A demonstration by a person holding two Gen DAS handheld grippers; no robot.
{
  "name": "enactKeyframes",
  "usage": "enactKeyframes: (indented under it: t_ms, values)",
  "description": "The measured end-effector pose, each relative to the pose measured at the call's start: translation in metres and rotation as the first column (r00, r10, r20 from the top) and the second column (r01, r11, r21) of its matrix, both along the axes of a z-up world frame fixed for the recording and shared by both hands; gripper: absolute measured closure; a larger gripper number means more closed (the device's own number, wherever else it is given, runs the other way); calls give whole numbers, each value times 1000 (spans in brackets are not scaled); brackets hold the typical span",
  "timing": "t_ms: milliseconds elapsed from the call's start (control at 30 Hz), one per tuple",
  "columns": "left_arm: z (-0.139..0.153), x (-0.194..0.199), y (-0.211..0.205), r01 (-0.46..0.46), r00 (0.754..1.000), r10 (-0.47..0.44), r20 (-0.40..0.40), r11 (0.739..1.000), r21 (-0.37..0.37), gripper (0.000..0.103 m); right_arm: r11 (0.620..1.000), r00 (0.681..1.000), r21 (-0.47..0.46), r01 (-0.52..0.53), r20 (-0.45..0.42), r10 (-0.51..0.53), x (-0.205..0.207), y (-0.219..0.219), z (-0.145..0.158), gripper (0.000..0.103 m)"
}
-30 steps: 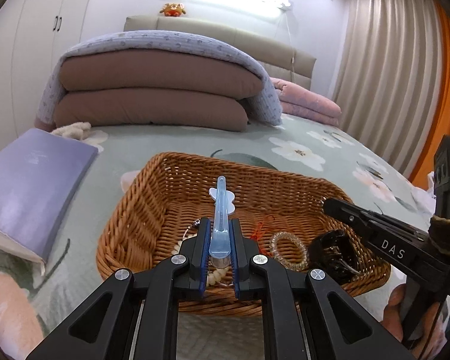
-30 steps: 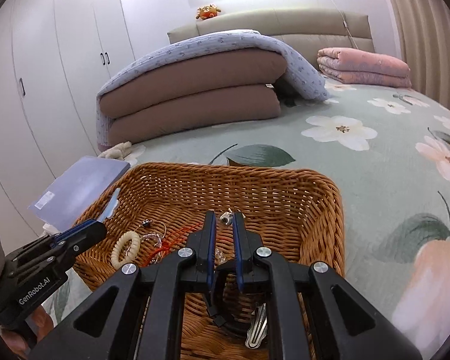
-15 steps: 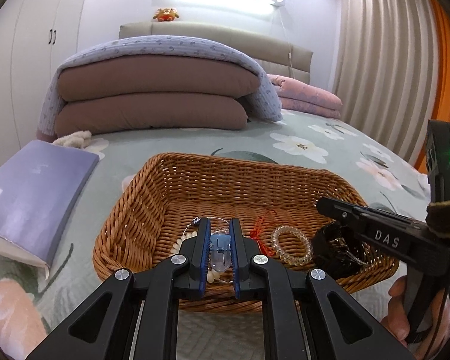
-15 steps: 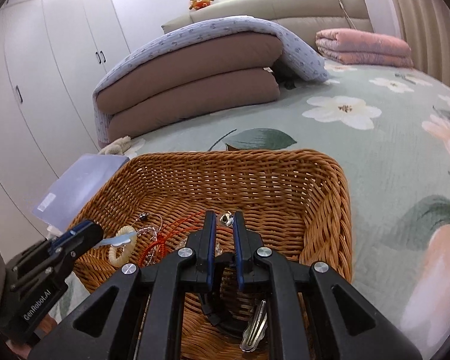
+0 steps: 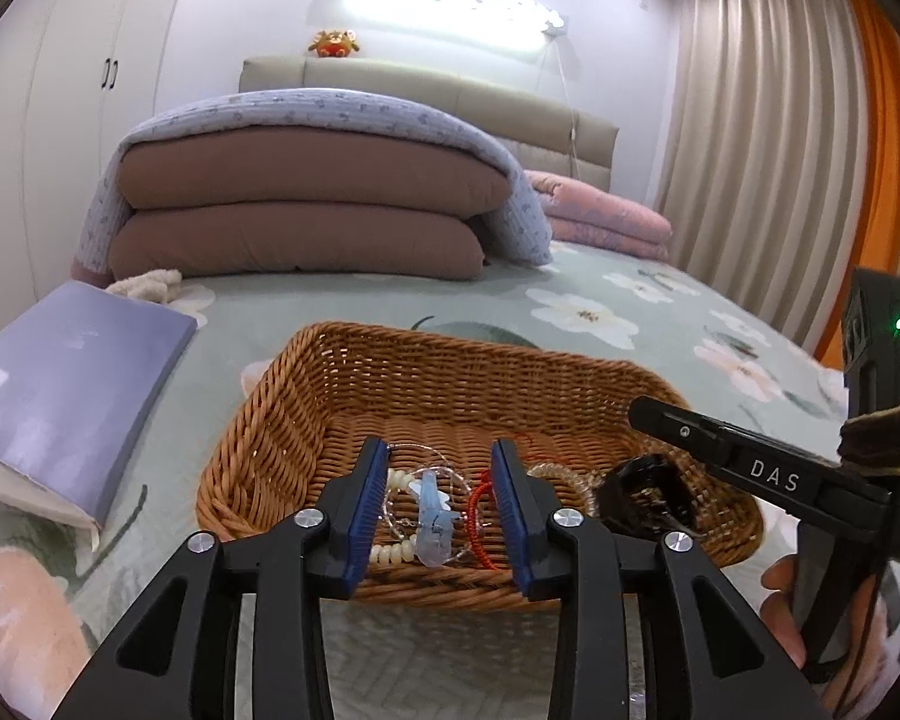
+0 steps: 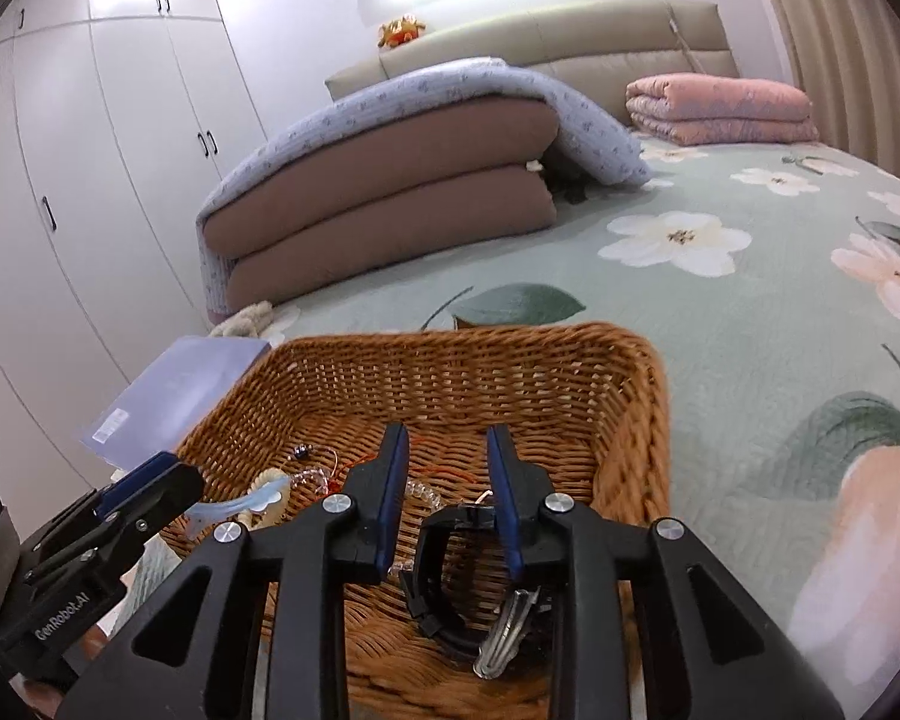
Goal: Organize jewelry
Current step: 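Carry the gold charm and blue hair clip into the basket and open both tools, then move both open tools back over the silver bead chain and purple hair tie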
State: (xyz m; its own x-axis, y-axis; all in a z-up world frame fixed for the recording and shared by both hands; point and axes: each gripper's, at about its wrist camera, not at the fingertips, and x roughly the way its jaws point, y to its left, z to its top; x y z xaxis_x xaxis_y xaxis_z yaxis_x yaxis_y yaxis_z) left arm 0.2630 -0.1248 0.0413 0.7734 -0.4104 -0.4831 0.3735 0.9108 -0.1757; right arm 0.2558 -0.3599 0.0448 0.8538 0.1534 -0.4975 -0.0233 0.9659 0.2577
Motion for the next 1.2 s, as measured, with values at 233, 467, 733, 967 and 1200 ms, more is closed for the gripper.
enactKeyframes:
  t_ms: [233,467,733,967,1200]
  values:
    - [10,-29,20,-40,998,43,37,996,-83,63,999,996,10,49,80,-49,-36,-4,13,73]
    - [-12,-60,29,-41,998,37,-46,995,-88,63,997,995,-46,70,80,-66,-94,10,3,73]
    - [-21,-105,44,-44,980,11,-198,986,-161,63,995,999,-98,3,-35,-6,-142,36,-26,73]
    - [-55,-125,42,-41,963,4,-270,991,-131,63,996,989,-85,-29,-146,17,-156,43,-46,73]
    - [-64,-122,35,8,960,-42,-276,992,-122,63,987,973,-137,-80,-227,47,-138,57,-58,73]
